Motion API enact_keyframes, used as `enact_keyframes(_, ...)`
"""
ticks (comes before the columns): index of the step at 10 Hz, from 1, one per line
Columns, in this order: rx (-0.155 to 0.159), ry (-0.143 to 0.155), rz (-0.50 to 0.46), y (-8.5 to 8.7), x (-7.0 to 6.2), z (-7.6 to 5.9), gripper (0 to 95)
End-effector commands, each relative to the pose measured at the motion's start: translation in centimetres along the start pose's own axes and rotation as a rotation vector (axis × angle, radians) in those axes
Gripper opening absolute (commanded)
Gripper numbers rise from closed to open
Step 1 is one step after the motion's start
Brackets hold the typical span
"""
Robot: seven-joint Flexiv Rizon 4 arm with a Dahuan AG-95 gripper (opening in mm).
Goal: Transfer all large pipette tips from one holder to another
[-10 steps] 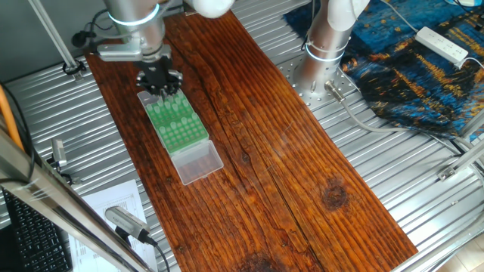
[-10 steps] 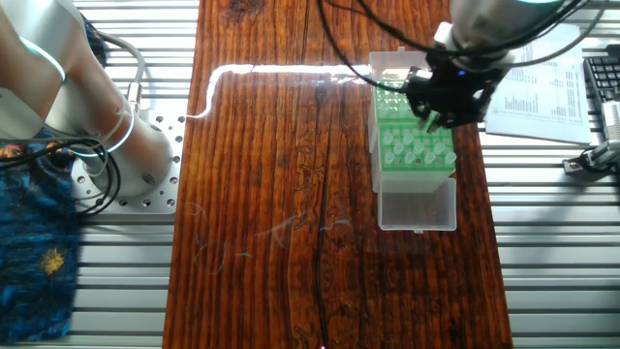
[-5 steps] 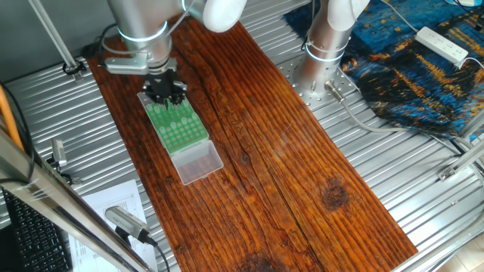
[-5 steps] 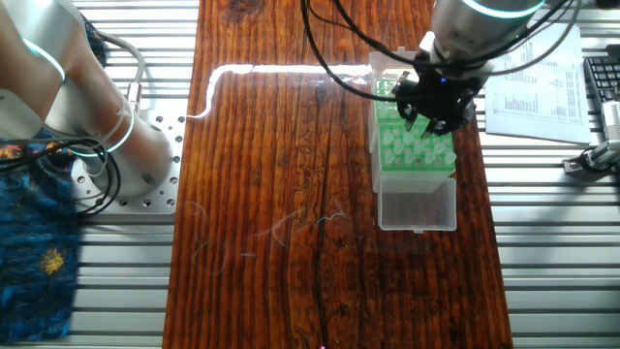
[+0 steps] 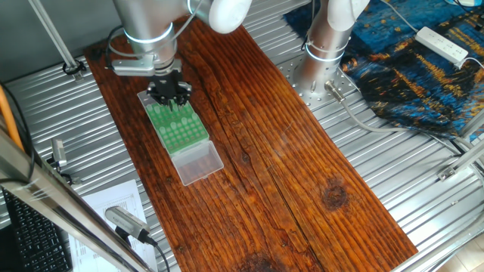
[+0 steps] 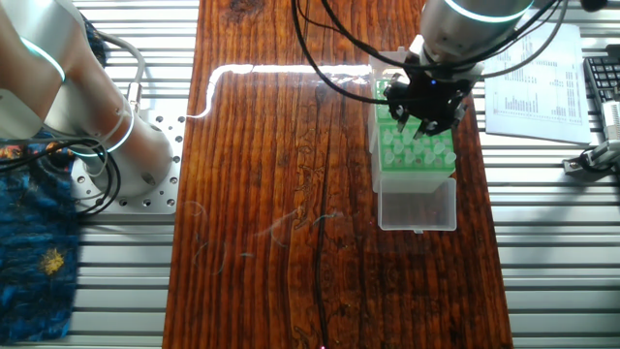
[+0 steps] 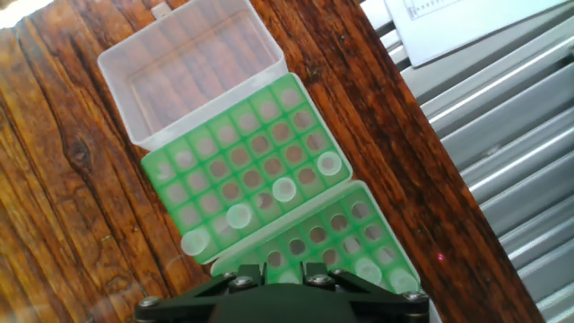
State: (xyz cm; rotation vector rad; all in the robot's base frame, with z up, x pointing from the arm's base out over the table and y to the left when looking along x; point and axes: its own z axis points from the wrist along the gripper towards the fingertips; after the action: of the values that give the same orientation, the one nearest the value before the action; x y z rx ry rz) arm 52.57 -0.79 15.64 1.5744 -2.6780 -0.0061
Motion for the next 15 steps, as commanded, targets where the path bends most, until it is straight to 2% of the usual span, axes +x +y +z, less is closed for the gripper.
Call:
enact_keyframes(1, 0.004, -0.002, -0.023, 0.04, 0.09, 0.00, 19.0)
enact_keyframes(5, 0.007, 0.002, -0.070, -0.03, 0.17, 0.30, 19.0)
enact_keyframes(6, 0.007, 0.001, -0.086, -0.15, 0.20, 0.59, 38.0)
enact_keyframes(11, 0.006, -0.001, -0.103, -0.31, 0.43, 0.68, 38.0)
enact_keyframes(12, 0.008, 0.001, -0.106, -0.28, 0.49, 0.69, 19.0)
enact_keyframes(15, 0.007, 0.002, -0.117, -0.19, 0.60, 0.77, 19.0)
